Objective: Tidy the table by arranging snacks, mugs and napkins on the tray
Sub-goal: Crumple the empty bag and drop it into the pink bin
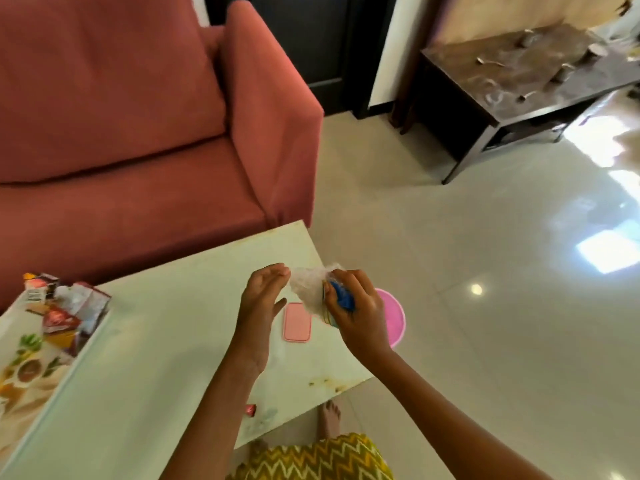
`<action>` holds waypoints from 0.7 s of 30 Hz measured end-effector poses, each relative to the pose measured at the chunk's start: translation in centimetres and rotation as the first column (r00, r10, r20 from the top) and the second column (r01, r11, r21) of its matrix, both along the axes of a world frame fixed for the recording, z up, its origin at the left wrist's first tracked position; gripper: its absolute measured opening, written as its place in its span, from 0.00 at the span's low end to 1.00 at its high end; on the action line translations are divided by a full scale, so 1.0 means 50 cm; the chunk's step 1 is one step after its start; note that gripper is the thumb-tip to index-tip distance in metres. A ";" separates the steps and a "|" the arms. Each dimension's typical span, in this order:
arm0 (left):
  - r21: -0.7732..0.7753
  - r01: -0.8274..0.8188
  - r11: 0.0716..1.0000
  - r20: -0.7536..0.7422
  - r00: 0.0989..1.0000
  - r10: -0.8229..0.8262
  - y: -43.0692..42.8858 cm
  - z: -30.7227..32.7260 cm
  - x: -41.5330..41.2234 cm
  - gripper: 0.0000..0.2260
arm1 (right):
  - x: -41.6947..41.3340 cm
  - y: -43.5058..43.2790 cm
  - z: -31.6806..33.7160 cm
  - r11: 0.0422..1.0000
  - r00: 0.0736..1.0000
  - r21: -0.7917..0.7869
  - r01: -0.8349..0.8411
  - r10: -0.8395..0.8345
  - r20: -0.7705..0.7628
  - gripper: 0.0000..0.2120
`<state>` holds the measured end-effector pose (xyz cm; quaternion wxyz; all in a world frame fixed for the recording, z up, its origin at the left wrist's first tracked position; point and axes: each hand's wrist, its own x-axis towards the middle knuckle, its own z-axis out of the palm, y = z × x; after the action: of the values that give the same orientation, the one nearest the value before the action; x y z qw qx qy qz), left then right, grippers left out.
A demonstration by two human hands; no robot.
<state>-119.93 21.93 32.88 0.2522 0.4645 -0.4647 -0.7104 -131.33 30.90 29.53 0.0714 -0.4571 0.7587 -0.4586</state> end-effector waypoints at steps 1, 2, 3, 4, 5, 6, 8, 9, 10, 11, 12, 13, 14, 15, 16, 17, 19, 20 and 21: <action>0.002 0.017 1.000 0.022 1.000 -0.017 -0.005 -0.012 -0.024 0.14 | -0.025 0.005 -0.023 0.999 0.999 0.021 0.036 -0.036 0.014 0.12; 0.003 0.033 0.999 0.042 0.999 -0.034 -0.011 -0.025 -0.047 0.13 | -0.049 0.007 -0.047 0.997 0.997 0.037 0.072 -0.073 0.031 0.12; 0.007 0.051 0.999 0.059 0.997 -0.052 -0.019 -0.041 -0.068 0.12 | -0.072 0.007 -0.074 0.992 0.992 0.053 0.112 -0.114 0.049 0.12; 0.016 0.072 0.997 0.073 0.995 -0.073 -0.026 -0.058 -0.087 0.11 | -0.092 0.009 -0.104 0.985 0.984 0.075 0.157 -0.162 0.069 0.12; 0.025 0.091 0.996 0.083 0.992 -0.093 -0.031 -0.073 -0.101 0.10 | -0.110 0.012 -0.135 0.974 0.974 0.104 0.199 -0.209 0.088 0.12; 0.037 0.111 0.993 0.095 0.989 -0.114 -0.037 -0.098 -0.118 0.09 | -0.131 0.016 -0.176 0.960 0.960 0.143 0.243 -0.259 0.105 0.13; 0.056 0.135 0.989 0.128 0.982 -0.142 -0.045 -0.154 -0.151 0.07 | -0.174 0.028 -0.270 0.922 0.929 0.238 0.307 -0.344 0.136 0.15; 0.057 0.147 0.987 0.146 0.977 -0.154 -0.052 -0.186 -0.169 0.06 | -0.196 0.035 -0.323 0.896 0.913 0.299 0.328 -0.382 0.142 0.16; 0.045 0.160 0.986 0.164 0.973 -0.165 -0.061 -0.212 -0.185 0.05 | -0.218 0.042 -0.370 0.865 0.900 0.370 0.339 -0.413 0.140 0.18; 0.033 0.176 0.984 0.186 0.966 -0.179 -0.070 -0.246 -0.205 0.04 | -0.241 0.050 -0.427 0.824 0.888 0.450 0.344 -0.441 0.130 0.19; 0.028 0.189 0.982 0.212 0.959 -0.190 -0.079 -0.278 -0.223 0.04 | -0.262 0.060 -0.481 0.779 0.880 0.530 0.335 -0.460 0.118 0.21; 0.025 0.198 0.980 0.226 0.954 -0.198 -0.088 -0.307 -0.241 0.03 | -0.281 0.070 -0.534 0.740 0.876 0.594 0.317 -0.468 0.116 0.22; 0.020 0.203 0.979 0.229 0.952 -0.202 -0.099 -0.336 -0.258 0.03 | -0.299 0.078 -0.585 0.713 0.873 0.634 0.299 -0.473 0.120 0.24; 0.015 0.206 0.979 0.225 0.953 -0.204 -0.109 -0.361 -0.272 0.03 | -0.315 0.081 -0.627 0.694 0.869 0.661 0.285 -0.479 0.127 0.26; 0.020 0.212 0.977 0.221 0.952 -0.211 -0.115 -0.390 -0.284 0.03 | -0.329 0.083 -0.670 0.675 0.862 0.685 0.275 -0.489 0.135 0.28; 0.025 0.217 0.976 0.218 0.952 -0.217 -0.117 -0.415 -0.293 0.04 | -0.341 0.083 -0.708 0.664 0.856 0.699 0.266 -0.496 0.146 0.30; 0.027 0.226 0.974 0.209 0.951 -0.227 -0.115 -0.460 -0.307 0.05 | -0.363 0.078 -0.778 0.657 0.862 0.720 0.222 -0.478 0.171 0.34; 0.030 0.229 0.973 0.210 0.950 -0.230 -0.110 -0.475 -0.309 0.05 | -0.373 0.075 -0.803 0.653 0.871 0.732 0.193 -0.458 0.179 0.36; 0.036 0.234 0.972 0.213 0.948 -0.236 -0.103 -0.491 -0.310 0.05 | -0.384 0.073 -0.830 0.643 0.881 0.749 0.160 -0.436 0.186 0.39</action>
<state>-135.41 16.76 8.31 0.1113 0.4816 -0.5376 -0.6832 -150.52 34.56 -11.96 0.2988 -0.1700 0.9161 -0.2063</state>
